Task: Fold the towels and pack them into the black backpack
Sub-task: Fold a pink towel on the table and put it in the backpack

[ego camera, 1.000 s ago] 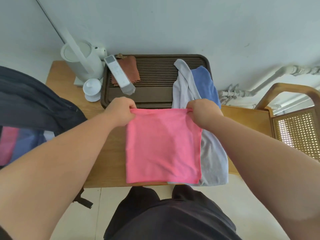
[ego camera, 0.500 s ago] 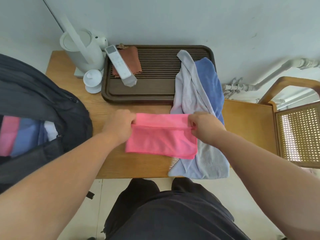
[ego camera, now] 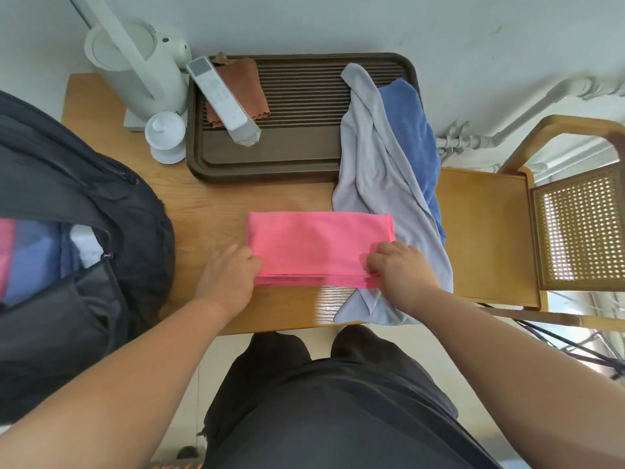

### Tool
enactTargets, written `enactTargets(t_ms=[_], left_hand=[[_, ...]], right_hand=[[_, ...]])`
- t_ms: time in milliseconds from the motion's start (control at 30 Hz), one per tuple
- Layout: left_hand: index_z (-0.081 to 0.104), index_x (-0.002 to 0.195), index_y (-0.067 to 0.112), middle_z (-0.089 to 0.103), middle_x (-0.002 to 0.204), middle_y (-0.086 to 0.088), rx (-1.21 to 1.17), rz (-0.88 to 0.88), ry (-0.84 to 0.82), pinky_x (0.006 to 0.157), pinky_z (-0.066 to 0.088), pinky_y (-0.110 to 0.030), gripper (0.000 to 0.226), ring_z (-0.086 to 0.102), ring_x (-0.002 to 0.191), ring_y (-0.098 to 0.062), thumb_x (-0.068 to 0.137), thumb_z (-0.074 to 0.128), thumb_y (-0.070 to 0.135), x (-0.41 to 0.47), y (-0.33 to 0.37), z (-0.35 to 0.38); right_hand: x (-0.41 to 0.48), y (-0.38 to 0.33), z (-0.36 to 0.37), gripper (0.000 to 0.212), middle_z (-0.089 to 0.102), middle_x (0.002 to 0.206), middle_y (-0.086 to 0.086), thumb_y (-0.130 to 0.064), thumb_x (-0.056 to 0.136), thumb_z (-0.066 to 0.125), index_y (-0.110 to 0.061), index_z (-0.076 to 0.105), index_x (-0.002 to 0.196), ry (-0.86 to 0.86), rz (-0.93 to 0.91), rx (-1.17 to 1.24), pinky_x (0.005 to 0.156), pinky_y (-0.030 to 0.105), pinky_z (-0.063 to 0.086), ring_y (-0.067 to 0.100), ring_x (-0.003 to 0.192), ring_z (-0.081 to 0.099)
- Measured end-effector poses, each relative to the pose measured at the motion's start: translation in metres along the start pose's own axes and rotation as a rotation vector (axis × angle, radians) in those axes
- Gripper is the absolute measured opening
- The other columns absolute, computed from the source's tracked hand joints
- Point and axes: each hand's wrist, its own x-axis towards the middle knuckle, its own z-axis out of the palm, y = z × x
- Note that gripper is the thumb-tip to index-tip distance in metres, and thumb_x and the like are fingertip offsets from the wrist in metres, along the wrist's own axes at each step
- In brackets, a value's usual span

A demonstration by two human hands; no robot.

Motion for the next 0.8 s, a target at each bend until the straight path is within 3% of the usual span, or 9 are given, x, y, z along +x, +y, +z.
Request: enactTargets(t_ms=[133,300,400,500,600,700,733,800], left_hand=[[0.066,0.084,0.017,0.057,0.086,-0.001,-0.037,-0.038,-0.103,0.079,0.043,-0.038,0.020,0.052,0.090,-0.026,0.086,0.051,0.004,-0.004,0.005,0.005],[0.063,0.068,0.014,0.056,0.072,-0.002,-0.054,-0.026,-0.071,0.064,0.047,-0.037,0.016,0.056,0.074,-0.029,0.069,0.073,0.001,-0.008,0.000,0.007],[0.064,0.077,0.015,0.056,0.082,0.000,-0.066,-0.002,-0.161,0.071,0.044,-0.036,0.007,0.055,0.084,-0.026,0.080,0.065,0.009,-0.010,0.000,0.003],[0.063,0.080,0.019,0.054,0.085,0.005,-0.121,-0.034,-0.206,0.070,0.044,-0.032,0.021,0.052,0.084,-0.018,0.093,0.056,0.034,-0.008,0.002,-0.001],[0.061,0.080,0.019,0.056,0.084,0.003,-0.213,-0.119,-0.130,0.071,0.048,-0.035,0.032,0.056,0.082,-0.021,0.099,0.048,0.040,-0.001,0.007,-0.006],[0.065,0.112,0.014,0.060,0.112,-0.007,-0.163,-0.158,0.073,0.091,0.048,-0.045,0.030,0.056,0.105,-0.028,0.098,0.050,0.036,0.010,0.016,-0.009],[0.058,0.130,0.014,0.055,0.131,-0.010,-0.149,-0.178,0.063,0.103,0.043,-0.049,0.041,0.050,0.121,-0.031,0.098,0.049,0.038,0.015,0.020,-0.009],[0.028,0.156,0.016,0.025,0.162,-0.010,-0.121,-0.208,-0.049,0.122,0.018,-0.053,0.065,0.022,0.149,-0.031,0.101,0.040,0.048,0.026,0.028,-0.006]], right_hand=[[-0.005,-0.003,0.005,0.026,0.057,0.107,-0.006,-0.019,0.091,0.052,-0.032,0.063,0.111,-0.106,0.044,-0.071,0.082,0.035,0.039,0.023,0.100,0.051],[-0.008,-0.003,0.007,0.018,0.059,0.094,-0.008,-0.025,0.083,0.063,-0.032,0.067,0.099,-0.056,0.066,-0.128,0.075,0.035,0.041,0.023,0.087,0.053],[-0.008,-0.005,0.005,0.015,0.056,0.095,-0.008,-0.036,0.083,0.060,-0.032,0.064,0.096,-0.120,0.072,-0.168,0.077,0.035,0.041,0.023,0.090,0.052],[-0.001,-0.014,-0.003,0.040,0.056,0.095,-0.008,-0.067,0.085,0.046,-0.031,0.063,0.091,-0.180,0.098,-0.150,0.082,0.037,0.042,0.020,0.097,0.052],[0.013,-0.029,-0.008,0.054,0.061,0.099,-0.003,-0.071,0.092,0.039,-0.025,0.068,0.094,-0.029,0.067,-0.125,0.087,0.041,0.044,0.023,0.101,0.054],[0.033,-0.048,-0.004,0.051,0.058,0.119,0.005,-0.060,0.096,0.037,-0.021,0.062,0.117,0.107,0.034,-0.096,0.095,0.045,0.041,0.029,0.111,0.051],[0.041,-0.055,-0.002,0.055,0.053,0.132,0.007,-0.059,0.097,0.035,-0.021,0.056,0.130,0.101,0.033,-0.082,0.103,0.046,0.037,0.031,0.123,0.047],[0.054,-0.067,0.006,0.066,0.025,0.161,0.011,-0.060,0.099,0.026,-0.023,0.030,0.153,0.039,0.036,-0.069,0.120,0.052,0.019,0.034,0.149,0.020]])
